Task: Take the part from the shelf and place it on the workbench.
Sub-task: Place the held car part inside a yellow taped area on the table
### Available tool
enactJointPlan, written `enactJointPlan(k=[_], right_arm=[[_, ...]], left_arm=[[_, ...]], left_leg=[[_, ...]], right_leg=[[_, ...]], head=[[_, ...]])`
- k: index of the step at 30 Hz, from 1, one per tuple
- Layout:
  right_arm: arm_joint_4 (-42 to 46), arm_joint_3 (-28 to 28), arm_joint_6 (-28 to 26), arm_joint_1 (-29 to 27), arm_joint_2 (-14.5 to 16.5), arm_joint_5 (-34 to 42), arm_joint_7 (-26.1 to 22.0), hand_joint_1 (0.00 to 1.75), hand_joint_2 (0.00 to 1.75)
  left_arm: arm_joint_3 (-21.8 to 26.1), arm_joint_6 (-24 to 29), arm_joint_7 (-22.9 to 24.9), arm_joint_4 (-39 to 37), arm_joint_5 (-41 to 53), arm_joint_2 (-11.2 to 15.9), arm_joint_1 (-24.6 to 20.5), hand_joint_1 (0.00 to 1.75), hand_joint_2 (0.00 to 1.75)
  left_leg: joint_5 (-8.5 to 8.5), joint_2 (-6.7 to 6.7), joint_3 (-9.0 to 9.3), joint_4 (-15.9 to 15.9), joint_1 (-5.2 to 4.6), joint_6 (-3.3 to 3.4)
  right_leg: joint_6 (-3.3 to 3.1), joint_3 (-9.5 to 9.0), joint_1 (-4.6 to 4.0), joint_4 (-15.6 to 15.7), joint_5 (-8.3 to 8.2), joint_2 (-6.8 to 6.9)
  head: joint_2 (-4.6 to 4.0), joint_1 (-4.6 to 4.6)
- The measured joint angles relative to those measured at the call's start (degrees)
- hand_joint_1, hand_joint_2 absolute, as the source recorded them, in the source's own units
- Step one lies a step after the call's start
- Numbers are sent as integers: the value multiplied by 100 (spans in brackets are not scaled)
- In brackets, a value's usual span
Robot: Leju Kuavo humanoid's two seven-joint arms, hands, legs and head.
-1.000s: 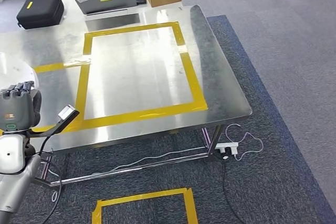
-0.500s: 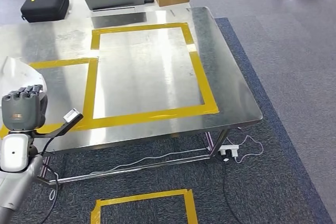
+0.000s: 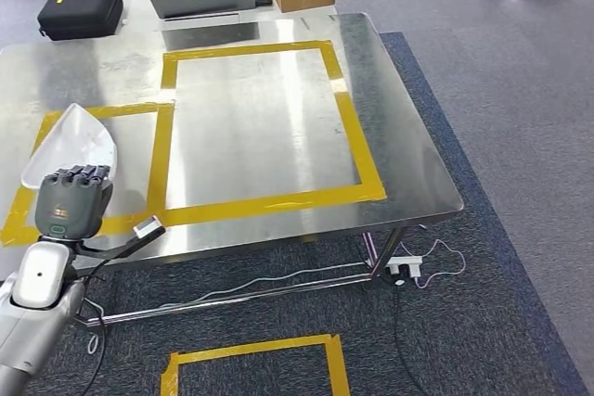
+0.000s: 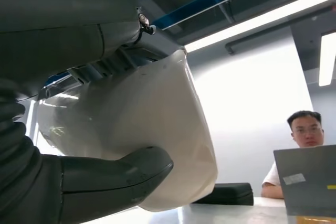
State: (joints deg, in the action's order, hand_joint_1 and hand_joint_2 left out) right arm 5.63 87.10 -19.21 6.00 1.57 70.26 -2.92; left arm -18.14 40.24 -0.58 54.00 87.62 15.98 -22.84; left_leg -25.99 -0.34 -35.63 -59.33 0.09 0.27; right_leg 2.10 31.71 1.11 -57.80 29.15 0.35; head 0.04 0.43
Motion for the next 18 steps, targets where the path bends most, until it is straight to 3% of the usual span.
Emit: enactJointPlan(k=[3,9,18], right_arm=[[4,0,13,6,0,-64,14,0,0],[13,-1,21,33,0,-112,29,0,0],[36,-2,44,62,0,-62,32,0,0]], left_arm=[[-25,0,-221,-156,-3,-29,-26,175,175],[-78,0,-146,-701,14,-218,-293,175,175],[-225,-206,288,-2276,-18,-540,-1213,175,175]], left_leg=[[1,0,1,0,5,0],[1,0,0,1,7,0],[3,0,0,0,6,3]], right_leg=[[0,2,-3,0,1,0],[0,1,-5,-1,1,0],[4,-2,-4,-1,-1,-1]], head=[[0,0],[0,-1],[0,-1]])
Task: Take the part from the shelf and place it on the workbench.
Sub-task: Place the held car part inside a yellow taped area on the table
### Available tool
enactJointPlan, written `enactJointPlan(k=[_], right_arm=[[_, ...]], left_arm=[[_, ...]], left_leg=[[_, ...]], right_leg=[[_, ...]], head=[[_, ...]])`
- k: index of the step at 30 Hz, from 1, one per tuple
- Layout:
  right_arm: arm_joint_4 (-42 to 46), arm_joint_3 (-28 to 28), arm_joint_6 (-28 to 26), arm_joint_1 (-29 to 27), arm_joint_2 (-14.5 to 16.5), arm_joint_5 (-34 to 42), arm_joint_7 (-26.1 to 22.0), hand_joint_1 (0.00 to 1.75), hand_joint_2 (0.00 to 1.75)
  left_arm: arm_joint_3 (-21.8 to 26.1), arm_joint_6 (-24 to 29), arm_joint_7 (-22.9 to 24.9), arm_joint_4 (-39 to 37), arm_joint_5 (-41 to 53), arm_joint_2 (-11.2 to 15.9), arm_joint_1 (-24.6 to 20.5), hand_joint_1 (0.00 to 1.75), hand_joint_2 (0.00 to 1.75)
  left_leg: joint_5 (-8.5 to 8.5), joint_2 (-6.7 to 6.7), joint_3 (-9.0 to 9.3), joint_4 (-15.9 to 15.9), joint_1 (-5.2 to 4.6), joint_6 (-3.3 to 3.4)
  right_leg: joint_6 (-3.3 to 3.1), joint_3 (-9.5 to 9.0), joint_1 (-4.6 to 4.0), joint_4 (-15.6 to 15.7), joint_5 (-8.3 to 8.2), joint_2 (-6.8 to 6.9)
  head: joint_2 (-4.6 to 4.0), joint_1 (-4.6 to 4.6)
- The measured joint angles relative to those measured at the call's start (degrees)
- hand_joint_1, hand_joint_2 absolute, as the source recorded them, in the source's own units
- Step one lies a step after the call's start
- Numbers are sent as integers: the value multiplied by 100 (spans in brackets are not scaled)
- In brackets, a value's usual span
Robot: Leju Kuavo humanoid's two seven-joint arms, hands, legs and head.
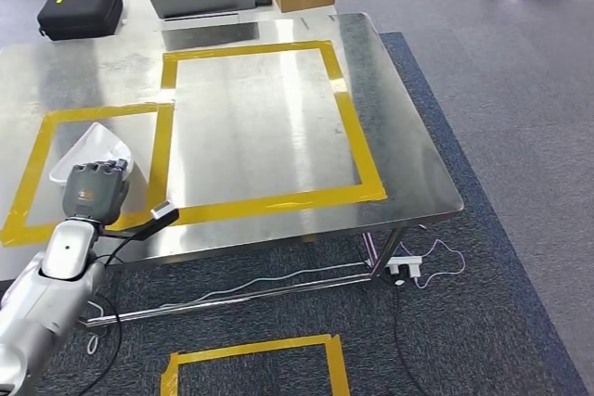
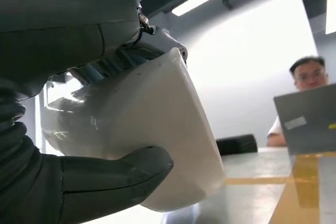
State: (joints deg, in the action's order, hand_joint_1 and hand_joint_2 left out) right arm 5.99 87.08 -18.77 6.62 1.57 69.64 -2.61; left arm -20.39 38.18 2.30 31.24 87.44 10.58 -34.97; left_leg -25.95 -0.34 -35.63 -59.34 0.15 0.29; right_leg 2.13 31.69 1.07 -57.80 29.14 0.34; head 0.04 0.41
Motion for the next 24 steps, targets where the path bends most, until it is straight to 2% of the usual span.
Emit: enactJointPlan(k=[2,6,13,24], right_arm=[[0,0,5,-1,0,24,-2,0,0],[0,0,8,-1,0,47,-5,0,0],[0,0,8,-3,0,95,-15,0,0],[0,0,14,-8,0,117,1,0,0]], left_arm=[[0,-179,118,-269,-2,-31,-175,175,175],[0,-303,215,-591,-4,-64,-392,0,0],[40,-459,437,-833,-109,-87,-489,0,0],[144,-343,441,-953,-208,-84,-535,0,0]], left_leg=[[0,0,0,0,0,0],[0,0,0,0,0,0],[-1,0,0,1,0,0],[-1,0,0,0,0,0]], right_leg=[[0,0,0,0,0,0],[0,0,0,0,1,0],[1,1,-1,0,3,0],[2,0,0,-1,3,0]], head=[[0,1],[0,0],[0,1],[0,0]])
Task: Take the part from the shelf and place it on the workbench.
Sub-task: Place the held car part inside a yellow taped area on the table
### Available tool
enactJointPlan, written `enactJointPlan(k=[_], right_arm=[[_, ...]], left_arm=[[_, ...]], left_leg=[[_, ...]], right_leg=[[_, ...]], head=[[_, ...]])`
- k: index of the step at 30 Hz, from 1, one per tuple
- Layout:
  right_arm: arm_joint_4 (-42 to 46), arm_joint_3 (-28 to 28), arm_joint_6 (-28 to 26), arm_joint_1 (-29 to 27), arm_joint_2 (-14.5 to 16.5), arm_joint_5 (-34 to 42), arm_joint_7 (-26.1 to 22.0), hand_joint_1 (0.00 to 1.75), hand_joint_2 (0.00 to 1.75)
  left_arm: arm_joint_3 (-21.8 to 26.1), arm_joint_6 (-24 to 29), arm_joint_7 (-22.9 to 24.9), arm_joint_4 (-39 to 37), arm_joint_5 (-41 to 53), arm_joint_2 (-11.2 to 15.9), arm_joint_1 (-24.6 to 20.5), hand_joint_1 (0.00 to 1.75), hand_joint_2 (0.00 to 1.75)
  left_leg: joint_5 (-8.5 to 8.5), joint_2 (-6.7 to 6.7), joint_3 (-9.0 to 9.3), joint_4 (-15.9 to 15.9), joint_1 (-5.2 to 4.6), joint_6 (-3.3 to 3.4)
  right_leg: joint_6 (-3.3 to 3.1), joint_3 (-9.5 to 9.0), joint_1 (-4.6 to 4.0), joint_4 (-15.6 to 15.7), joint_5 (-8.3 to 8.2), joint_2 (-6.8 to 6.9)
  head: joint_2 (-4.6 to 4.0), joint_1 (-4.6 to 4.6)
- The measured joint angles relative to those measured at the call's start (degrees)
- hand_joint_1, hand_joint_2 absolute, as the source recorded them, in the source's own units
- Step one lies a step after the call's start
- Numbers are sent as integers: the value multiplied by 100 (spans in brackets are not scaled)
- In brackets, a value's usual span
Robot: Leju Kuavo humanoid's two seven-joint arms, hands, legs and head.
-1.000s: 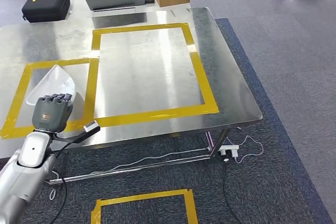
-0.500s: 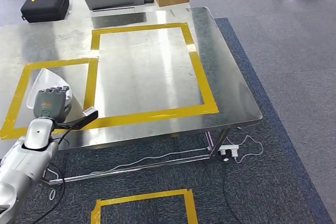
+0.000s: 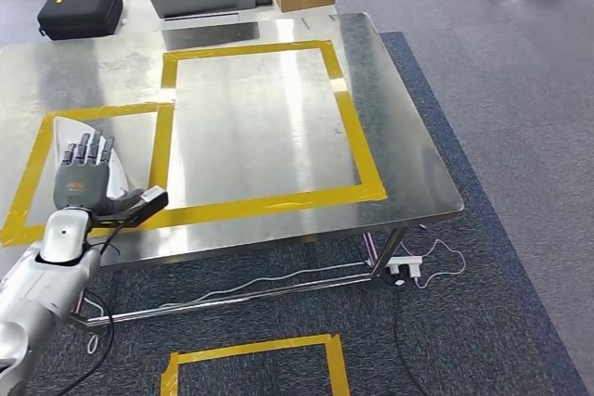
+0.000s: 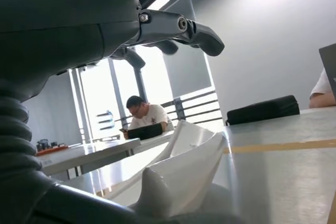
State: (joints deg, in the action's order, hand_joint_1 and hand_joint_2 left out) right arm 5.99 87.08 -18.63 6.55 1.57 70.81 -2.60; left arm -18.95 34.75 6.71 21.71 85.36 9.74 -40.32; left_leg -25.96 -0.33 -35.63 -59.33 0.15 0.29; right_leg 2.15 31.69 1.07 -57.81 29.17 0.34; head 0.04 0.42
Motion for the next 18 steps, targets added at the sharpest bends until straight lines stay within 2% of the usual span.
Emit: enactJointPlan(k=[9,12,15,16,17,18], right_arm=[[1,1,11,0,0,7,22,0,0],[6,2,16,2,0,-20,51,0,0],[14,2,30,3,0,-34,64,0,0],[15,2,33,4,0,-36,66,0,0],[15,2,34,6,0,-35,68,0,0],[15,2,35,5,0,-32,72,0,0]], left_arm=[[141,425,-15,0,170,-6,-42,0,0],[162,501,-67,40,218,-10,-49,0,0],[167,521,-129,157,226,-11,-51,0,0],[167,524,-135,202,228,-16,-57,0,0],[167,528,-141,247,229,-24,-62,0,0],[167,530,-149,286,231,-34,-62,0,0]], left_leg=[[-9,-1,-2,-16,-12,15],[-26,-1,-4,-33,-35,52],[28,3,21,27,-45,132],[63,7,37,72,-35,165],[92,11,48,117,-21,192],[110,15,51,140,-13,209]], right_leg=[[16,-3,11,9,-5,1],[50,-11,34,20,-9,3],[112,-13,54,33,-13,1],[124,19,53,-23,50,-4],[125,99,50,-191,182,-11],[123,235,49,-485,369,-18]], head=[[0,2],[0,4],[0,3],[0,0],[0,-8],[0,-16]])
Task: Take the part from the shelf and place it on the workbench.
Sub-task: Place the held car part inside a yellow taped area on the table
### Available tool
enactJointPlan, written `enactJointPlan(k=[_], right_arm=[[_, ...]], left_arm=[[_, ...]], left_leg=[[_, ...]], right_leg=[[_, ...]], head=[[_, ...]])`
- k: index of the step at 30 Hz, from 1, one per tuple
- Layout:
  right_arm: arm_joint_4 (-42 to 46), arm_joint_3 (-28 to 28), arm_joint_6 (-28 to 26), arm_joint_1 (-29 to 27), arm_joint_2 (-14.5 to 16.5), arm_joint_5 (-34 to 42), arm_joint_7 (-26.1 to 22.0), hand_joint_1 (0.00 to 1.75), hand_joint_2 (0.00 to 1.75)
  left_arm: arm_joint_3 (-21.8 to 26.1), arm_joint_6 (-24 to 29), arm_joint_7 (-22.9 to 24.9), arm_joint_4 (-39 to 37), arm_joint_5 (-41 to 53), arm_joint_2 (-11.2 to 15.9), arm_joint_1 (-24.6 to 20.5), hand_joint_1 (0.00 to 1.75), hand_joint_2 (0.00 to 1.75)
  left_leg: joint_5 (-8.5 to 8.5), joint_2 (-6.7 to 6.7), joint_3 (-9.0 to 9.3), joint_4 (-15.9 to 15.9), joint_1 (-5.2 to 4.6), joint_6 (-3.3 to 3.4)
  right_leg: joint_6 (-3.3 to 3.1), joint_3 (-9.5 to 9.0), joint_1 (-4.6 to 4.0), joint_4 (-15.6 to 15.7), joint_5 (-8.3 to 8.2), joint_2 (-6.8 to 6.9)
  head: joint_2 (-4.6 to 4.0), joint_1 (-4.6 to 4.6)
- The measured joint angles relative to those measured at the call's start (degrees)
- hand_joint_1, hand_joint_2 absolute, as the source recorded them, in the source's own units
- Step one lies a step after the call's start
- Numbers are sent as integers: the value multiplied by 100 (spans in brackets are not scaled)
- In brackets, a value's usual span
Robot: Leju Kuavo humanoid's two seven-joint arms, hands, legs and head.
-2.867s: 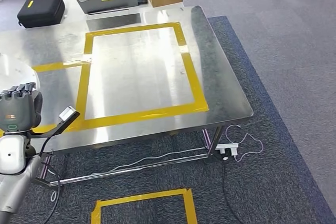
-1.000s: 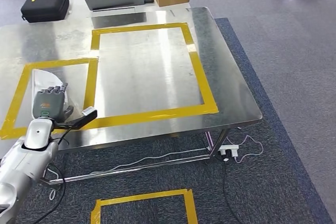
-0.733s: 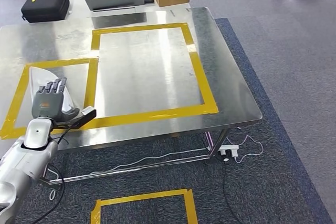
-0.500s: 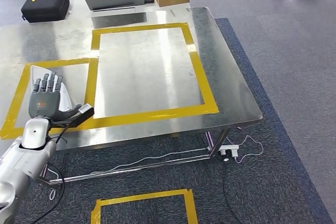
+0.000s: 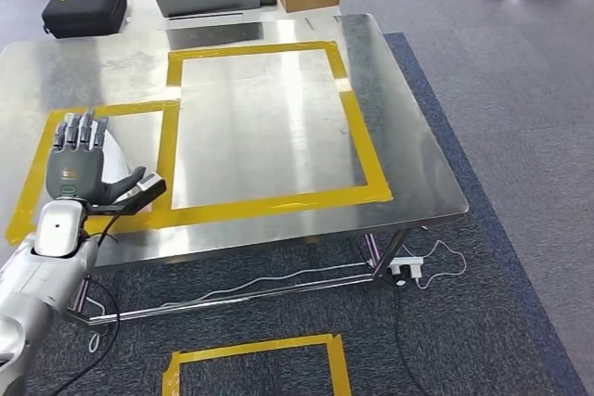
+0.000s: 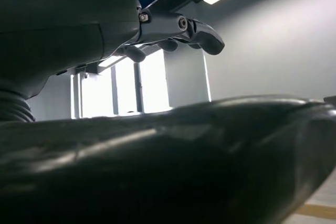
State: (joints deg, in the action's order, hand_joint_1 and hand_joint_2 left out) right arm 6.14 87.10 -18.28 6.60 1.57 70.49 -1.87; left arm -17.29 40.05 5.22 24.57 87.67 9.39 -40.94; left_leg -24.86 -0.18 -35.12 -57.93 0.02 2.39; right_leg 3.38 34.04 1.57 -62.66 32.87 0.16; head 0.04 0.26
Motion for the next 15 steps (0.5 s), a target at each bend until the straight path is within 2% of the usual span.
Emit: enactJointPlan(k=[2,3,4,5,6,7,8,9,11,13,14,15], right_arm=[[0,0,1,-8,0,6,7,0,0],[1,0,3,-15,0,9,13,0,0],[1,0,5,-21,0,10,17,0,0],[2,-1,7,-23,0,10,22,0,0],[2,-1,9,-20,0,11,26,0,0],[2,-2,9,-11,0,11,26,0,0],[2,-2,8,0,0,13,26,0,0],[2,-2,8,5,0,18,26,0,0],[2,-2,5,4,0,38,26,0,0],[2,-2,0,-2,-2,62,27,0,0],[2,-2,-4,-4,-3,71,27,0,0],[2,-2,-8,-4,-4,78,27,0,0]], left_arm=[[0,3,-30,71,2,-18,24,0,0],[0,3,-44,98,2,-22,43,0,0],[0,3,-55,120,2,-25,59,0,0],[0,3,-60,138,2,-26,69,0,0],[0,3,-63,158,2,-27,73,0,0],[0,3,-65,180,2,-27,74,0,0],[0,3,-66,206,2,-26,73,0,0],[0,3,-67,236,2,-23,76,0,0],[-1,4,-67,301,2,-14,95,0,0],[-1,6,-65,371,-1,7,133,0,0],[0,7,-63,402,-3,20,150,0,0],[1,8,-62,431,-5,28,167,0,0]], left_leg=[[12,0,-18,2,-7,15],[15,0,-26,-2,-10,15],[20,-1,-33,-10,-11,11],[25,-4,-40,-22,-8,5],[27,-9,-49,-38,-3,-10],[31,-14,-64,-57,-4,-36],[40,-20,-85,-76,-7,-69],[57,-24,-106,-91,-12,-112],[117,-31,-138,-94,-14,-203],[66,-29,-174,-136,9,-280],[-79,-26,-223,-270,21,-314],[-306,-22,-304,-522,33,-345]], right_leg=[[4,331,-4,-770,347,-7],[10,440,-3,-1025,403,-7],[13,450,0,-1067,339,-6],[13,345,5,-871,172,-5],[8,154,10,-502,-37,-5],[2,-66,11,-107,-178,-13],[-10,-233,5,196,-276,-25],[-23,-323,-3,370,-307,-35],[-82,-315,-26,414,-338,-47],[-188,-262,-20,435,-406,-32],[-245,-227,-14,449,-448,-22],[-286,-183,-11,456,-488,-11]], head=[[0,-10],[0,-10],[0,-12],[0,-12],[0,-13],[0,-16],[1,-15],[1,-17],[1,-16],[0,-16],[0,-7],[0,1]])
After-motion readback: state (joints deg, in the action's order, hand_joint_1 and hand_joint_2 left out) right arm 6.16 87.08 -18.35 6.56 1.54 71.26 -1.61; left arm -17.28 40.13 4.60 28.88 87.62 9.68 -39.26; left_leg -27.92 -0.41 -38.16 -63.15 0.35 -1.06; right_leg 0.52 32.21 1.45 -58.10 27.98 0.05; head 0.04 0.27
